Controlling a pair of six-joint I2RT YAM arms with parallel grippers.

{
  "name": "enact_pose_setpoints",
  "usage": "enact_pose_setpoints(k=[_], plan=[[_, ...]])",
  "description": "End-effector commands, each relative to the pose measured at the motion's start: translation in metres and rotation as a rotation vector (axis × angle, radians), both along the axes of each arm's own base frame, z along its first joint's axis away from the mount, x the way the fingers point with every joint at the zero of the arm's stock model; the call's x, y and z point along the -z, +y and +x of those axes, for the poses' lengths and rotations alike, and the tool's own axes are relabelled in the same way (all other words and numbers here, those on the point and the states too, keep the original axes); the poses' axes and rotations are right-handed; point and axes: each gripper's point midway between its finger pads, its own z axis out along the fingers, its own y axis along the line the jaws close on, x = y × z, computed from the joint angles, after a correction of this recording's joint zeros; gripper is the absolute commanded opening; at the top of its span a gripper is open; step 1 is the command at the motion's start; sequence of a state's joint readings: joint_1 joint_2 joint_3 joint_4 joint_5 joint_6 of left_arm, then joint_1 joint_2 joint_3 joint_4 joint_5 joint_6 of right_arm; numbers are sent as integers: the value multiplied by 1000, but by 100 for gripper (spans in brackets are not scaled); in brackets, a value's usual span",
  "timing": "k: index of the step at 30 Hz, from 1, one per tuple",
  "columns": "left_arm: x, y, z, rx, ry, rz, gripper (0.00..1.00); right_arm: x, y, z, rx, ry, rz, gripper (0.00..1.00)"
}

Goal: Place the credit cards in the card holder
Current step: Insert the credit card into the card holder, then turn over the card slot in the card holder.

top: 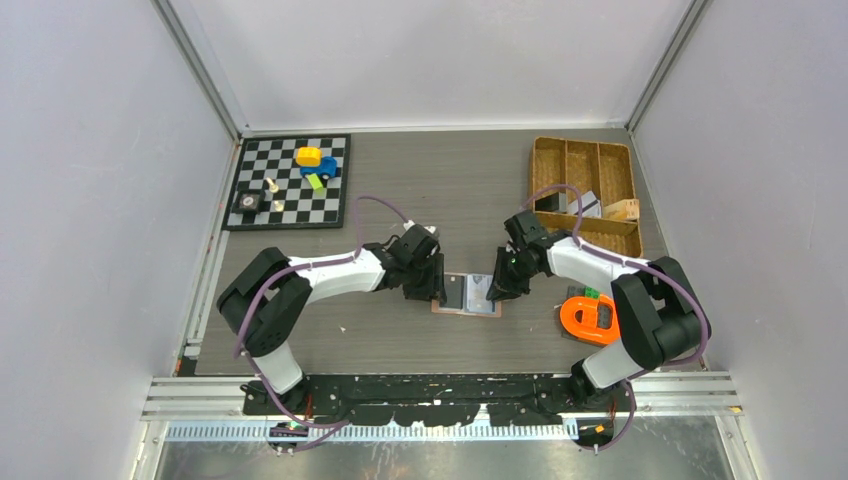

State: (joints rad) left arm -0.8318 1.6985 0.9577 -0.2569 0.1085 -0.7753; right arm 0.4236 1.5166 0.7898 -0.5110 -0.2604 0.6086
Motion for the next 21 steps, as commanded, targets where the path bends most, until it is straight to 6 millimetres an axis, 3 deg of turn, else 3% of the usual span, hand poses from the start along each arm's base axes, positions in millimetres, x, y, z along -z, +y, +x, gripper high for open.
enact_pose_setpoints(k=[1,11,21], plan=[[3,-3,1,16,-14,-11,42,-6,20,6,1,-21,89,19],[5,-2,0,15,-10,-14,38,-13,36,7,8,-31,189,18],[7,-1,-1,13,-7,-10,35,-36,48,11,10,-72,282,18]])
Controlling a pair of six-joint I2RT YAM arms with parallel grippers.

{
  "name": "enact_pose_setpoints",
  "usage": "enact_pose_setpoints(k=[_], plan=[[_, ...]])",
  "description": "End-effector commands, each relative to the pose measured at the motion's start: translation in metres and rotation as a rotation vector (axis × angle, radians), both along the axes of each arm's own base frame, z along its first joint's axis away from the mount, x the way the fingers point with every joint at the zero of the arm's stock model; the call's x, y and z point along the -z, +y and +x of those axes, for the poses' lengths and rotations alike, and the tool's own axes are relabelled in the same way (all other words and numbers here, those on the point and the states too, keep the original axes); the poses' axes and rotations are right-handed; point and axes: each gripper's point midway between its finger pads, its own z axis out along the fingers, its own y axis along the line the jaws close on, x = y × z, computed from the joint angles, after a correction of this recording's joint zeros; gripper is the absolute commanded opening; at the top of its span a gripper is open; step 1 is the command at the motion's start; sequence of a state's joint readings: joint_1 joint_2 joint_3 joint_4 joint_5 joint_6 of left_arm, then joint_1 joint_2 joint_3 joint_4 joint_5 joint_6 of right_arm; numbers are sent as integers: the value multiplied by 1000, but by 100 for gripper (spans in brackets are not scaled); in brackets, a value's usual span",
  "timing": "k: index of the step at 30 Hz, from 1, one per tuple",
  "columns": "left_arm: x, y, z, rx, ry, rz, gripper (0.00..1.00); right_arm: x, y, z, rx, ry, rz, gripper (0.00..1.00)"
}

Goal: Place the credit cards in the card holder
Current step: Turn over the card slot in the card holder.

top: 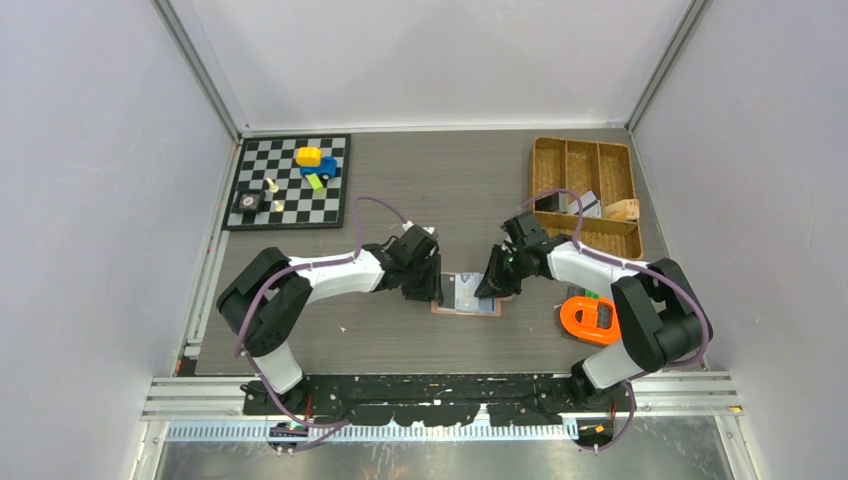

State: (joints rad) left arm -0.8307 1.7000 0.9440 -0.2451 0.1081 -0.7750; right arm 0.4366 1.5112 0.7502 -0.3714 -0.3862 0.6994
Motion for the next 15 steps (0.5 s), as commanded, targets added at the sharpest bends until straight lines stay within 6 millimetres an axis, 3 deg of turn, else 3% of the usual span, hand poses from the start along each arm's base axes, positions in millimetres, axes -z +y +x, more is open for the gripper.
enact_pose_setpoints(k=[1,15], plan=[[3,-3,0,14,-9,-14,35,-28,19,9,-5,-69,118,18],[2,-5,0,16,-10,-24,34,-44,26,10,-14,-88,162,18]])
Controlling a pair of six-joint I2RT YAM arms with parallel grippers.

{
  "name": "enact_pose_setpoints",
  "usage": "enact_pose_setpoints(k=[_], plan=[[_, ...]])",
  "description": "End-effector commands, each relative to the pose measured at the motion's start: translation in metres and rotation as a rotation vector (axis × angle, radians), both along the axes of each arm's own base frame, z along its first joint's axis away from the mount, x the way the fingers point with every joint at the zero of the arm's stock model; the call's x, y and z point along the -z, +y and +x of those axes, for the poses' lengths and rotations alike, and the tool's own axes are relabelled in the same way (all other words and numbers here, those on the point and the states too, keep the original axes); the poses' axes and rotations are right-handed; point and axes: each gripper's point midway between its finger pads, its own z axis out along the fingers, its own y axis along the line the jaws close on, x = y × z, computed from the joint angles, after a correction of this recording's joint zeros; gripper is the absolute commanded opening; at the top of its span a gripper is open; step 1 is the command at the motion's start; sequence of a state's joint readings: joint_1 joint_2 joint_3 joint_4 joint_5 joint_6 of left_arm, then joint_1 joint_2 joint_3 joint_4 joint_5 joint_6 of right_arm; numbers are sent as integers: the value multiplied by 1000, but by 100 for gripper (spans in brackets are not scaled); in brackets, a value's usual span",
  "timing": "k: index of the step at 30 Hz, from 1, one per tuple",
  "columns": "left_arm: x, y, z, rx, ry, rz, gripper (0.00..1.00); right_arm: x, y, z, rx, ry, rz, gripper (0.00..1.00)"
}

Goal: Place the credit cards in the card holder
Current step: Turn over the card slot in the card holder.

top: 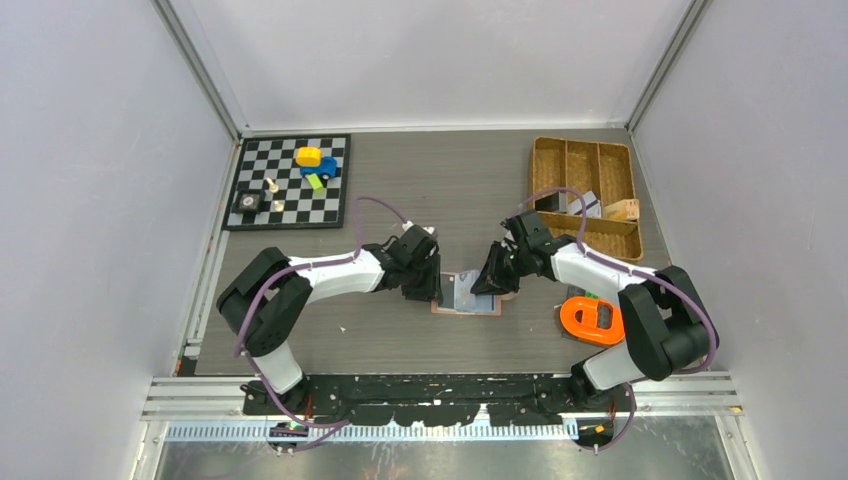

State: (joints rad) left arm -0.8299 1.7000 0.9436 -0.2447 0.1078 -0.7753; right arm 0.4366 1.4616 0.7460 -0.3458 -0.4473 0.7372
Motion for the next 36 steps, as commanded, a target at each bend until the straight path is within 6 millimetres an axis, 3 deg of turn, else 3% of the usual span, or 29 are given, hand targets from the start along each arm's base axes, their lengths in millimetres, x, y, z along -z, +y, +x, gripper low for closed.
enact_pose_setpoints(k=[1,11,28,33,36], plan=[[2,-6,0,17,-9,-26,34,-26,16,9,-18,-73,77,18],[-1,-9,0,18,-10,-47,34,-40,29,13,-45,-107,86,21],[-8,5,3,-12,-35,-51,38,-33,46,20,-78,-114,67,28],[-15,16,3,-31,-59,-44,44,-45,49,27,-81,-148,66,32],[-19,27,2,-45,-68,-34,48,-59,36,38,-70,-219,-17,40]])
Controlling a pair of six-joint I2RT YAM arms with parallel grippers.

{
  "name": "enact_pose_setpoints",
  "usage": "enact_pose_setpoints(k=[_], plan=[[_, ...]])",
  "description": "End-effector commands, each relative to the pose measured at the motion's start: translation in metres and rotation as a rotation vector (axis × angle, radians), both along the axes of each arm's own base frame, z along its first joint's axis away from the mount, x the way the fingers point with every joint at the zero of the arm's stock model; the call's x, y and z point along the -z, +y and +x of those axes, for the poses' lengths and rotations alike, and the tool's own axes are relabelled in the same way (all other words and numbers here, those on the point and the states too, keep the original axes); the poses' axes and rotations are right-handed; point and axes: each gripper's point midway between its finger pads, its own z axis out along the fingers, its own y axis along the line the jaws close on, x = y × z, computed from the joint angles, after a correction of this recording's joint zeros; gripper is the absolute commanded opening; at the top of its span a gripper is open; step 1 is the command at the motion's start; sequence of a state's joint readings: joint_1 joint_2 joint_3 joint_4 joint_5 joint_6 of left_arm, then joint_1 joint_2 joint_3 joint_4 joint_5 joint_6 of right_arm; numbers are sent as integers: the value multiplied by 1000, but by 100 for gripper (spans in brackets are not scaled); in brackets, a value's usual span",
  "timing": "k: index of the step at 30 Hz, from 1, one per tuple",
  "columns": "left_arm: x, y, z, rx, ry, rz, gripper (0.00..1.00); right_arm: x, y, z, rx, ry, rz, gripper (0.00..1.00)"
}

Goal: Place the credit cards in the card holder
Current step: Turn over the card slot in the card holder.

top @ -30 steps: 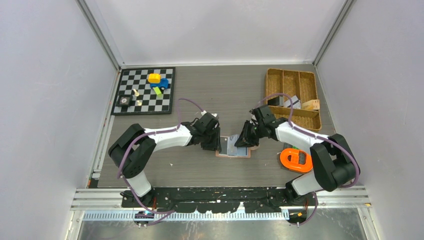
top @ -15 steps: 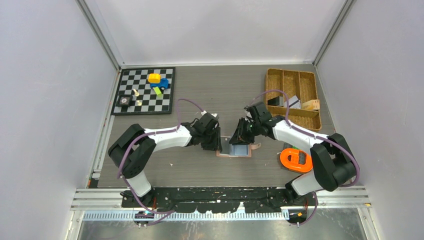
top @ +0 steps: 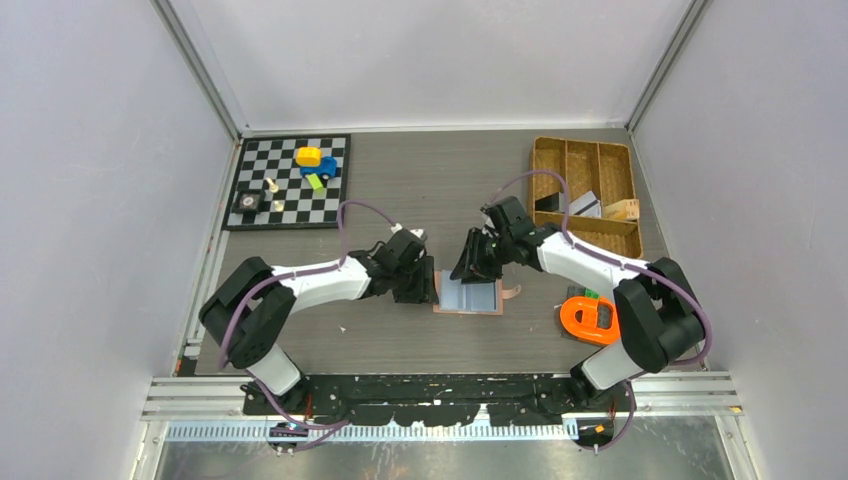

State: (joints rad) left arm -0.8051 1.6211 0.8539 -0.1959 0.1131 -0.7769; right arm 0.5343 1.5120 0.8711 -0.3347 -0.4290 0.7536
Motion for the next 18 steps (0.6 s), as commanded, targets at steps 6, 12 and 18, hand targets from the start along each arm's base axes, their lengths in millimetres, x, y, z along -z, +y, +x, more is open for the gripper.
enact_pose_setpoints(k=[6,12,18], plan=[[-39,38,10,-38,-71,5,61,-65,-71,62,121,-242,-278,58],[-92,66,27,0,-94,-22,81,-91,-198,112,378,-298,-570,68],[-148,103,52,17,-145,-58,87,-97,-293,139,582,-253,-681,70]])
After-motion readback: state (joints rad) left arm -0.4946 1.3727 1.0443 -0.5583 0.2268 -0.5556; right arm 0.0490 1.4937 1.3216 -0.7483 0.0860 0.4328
